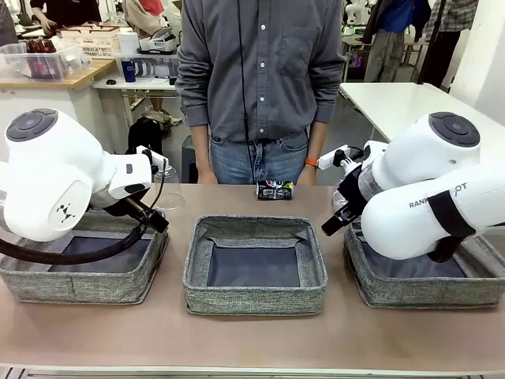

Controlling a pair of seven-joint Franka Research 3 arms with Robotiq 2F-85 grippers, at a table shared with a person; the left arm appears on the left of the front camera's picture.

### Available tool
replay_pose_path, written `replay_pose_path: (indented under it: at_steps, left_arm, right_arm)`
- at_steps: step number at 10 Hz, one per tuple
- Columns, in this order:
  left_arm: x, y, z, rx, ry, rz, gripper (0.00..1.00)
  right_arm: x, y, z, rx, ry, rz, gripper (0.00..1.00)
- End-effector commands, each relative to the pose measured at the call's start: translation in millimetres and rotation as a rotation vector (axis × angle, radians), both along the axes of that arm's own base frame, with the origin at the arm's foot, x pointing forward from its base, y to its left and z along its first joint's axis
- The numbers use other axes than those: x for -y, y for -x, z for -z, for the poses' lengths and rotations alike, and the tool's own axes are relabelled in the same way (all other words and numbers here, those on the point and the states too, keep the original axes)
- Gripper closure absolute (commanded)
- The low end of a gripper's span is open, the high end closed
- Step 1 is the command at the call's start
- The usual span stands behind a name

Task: Sort the waste into the appropriate baskets.
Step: Pick up the waste item pointed out by the person.

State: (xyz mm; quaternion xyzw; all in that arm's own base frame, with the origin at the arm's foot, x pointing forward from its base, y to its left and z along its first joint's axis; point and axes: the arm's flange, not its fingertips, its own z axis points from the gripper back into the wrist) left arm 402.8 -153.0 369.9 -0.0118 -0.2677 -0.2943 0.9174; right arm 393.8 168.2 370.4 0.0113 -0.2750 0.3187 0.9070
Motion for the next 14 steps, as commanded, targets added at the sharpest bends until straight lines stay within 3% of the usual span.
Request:
replay_pose_path:
  at_steps: [1, 3, 4, 5, 7, 8, 9, 10, 11, 12, 13, 14]
  left_arm:
    - [-1, 0, 0, 0.000, 0.001, -0.001, 0.00]
    - [0, 0, 0, 0.000, 0.000, 0.000, 0.00]
    - [0, 0, -18, -0.076, 0.008, -0.012, 0.00]
    - [-2, 8, -56, -0.147, 0.031, -0.023, 0.00]
    - [-17, 54, -149, -0.088, 0.022, -0.035, 0.00]
    - [-24, 77, -177, -0.029, 0.059, 0.013, 0.00]
    - [-27, 92, -187, 0.007, 0.055, 0.052, 0.00]
    - [-11, 54, -143, -0.073, 0.043, -0.015, 0.00]
    - [-11, 54, -143, -0.073, 0.043, -0.015, 0.00]
    - [-24, 92, -192, -0.020, 0.053, 0.006, 0.00]
    - [-22, 86, -179, -0.085, 0.110, 0.075, 0.00]
    - [-33, 86, -178, -0.186, 0.290, 0.185, 0.00]
  right_arm:
    - [0, 0, 0, 0.000, -0.001, 0.000, 0.00]
    - [0, 0, 0, 0.000, 0.000, 0.000, 0.00]
    - [-10, 10, -26, -0.019, 0.059, 0.019, 0.00]
    - [-19, 30, -65, 0.010, 0.121, 0.038, 0.00]
    - [-21, 86, -148, 0.058, 0.128, 0.083, 0.00]
    - [-22, 111, -168, 0.106, 0.122, 0.060, 0.00]
    - [-22, 127, -174, 0.162, 0.129, 0.070, 0.00]
    - [-16, 85, -141, 0.083, 0.133, 0.065, 0.00]
    - [-16, 85, -141, 0.083, 0.133, 0.065, 0.00]
    - [-17, 125, -179, 0.140, 0.132, 0.060, 0.00]
    - [-4, 122, -178, 0.099, -0.020, 0.070, 0.00]
    - [15, 125, -187, 0.041, -0.200, 0.117, 0.00]
